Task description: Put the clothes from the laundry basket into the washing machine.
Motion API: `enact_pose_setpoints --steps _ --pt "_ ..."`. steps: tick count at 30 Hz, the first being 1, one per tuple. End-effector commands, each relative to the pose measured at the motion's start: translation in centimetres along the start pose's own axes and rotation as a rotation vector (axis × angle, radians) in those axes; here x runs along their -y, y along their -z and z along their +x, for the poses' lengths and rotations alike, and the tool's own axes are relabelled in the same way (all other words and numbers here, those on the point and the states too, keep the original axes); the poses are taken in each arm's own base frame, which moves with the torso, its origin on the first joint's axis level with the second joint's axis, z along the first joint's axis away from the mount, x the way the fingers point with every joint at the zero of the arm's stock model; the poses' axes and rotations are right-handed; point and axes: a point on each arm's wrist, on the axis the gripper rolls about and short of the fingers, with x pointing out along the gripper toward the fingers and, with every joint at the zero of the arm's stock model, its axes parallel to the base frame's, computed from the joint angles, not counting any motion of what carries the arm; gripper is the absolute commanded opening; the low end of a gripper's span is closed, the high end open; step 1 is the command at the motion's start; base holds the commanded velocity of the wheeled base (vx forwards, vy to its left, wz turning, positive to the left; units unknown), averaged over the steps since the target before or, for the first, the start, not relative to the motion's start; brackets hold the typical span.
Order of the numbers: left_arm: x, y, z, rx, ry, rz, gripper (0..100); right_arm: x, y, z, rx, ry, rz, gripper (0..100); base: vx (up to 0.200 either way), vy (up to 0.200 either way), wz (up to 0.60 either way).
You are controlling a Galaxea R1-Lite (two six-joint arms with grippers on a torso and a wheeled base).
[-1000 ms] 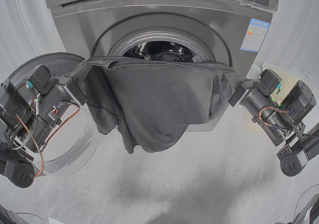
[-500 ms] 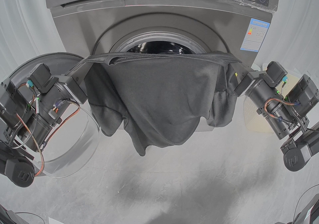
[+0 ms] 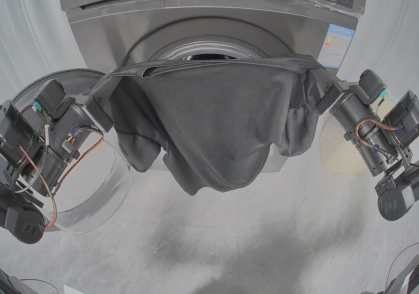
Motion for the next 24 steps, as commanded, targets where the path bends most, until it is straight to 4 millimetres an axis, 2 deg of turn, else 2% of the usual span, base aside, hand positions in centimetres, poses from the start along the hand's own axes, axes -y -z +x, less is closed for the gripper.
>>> enact_pose_setpoints --steps 1,6,9,12,14,16,17,21,22,24 --pt "0.0 -0.1 0.0 0.005 0.0 0.0 0 -0.1 -0.2 0.0 0.007 -0.002 0.001 0 0.0 0.0 0.0" --pt "0.4 0.2 -0.1 -0.011 0.016 -0.003 0 -0.4 0.1 -0.2 -0.007 -0.013 0.008 0 0.0 0.0 0.0" --pt "1.9 0.9 0.0 -0.041 0.071 -0.013 0 -1.2 1.0 -0.8 -0.049 -0.034 0.025 0 0.0 0.0 0.0" --pt "4.4 3.4 -0.7 -0.138 0.168 -0.027 0 -3.1 3.1 -2.4 -0.157 -0.089 0.054 0 0.0 0.0 0.0" --pt "5.3 5.1 -1.3 -0.202 0.209 -0.022 0 -4.2 5.0 -3.3 -0.236 -0.124 0.074 0 0.0 0.0 0.0" --pt "5.3 5.1 -1.3 -0.202 0.209 -0.022 0 -4.2 5.0 -3.3 -0.236 -0.124 0.074 0 0.0 0.0 0.0" --pt "5.6 5.8 -1.7 -0.221 0.226 -0.02 0 -5.0 6.6 -4.3 -0.307 -0.152 0.092 0 0.0 0.0 0.0" --pt "5.8 5.1 -1.6 -0.171 0.228 -0.025 0 -5.2 8.2 -4.5 -0.365 -0.15 0.1 0 0.0 0.0 0.0" --pt "5.8 4.8 -1.5 -0.157 0.226 -0.027 0 -5.2 8.4 -4.5 -0.368 -0.147 0.1 100 0.0 0.0 0.0" --pt "5.8 4.7 -1.4 -0.152 0.225 -0.025 0 -5.2 8.4 -4.4 -0.363 -0.143 0.1 100 0.0 0.0 0.0"
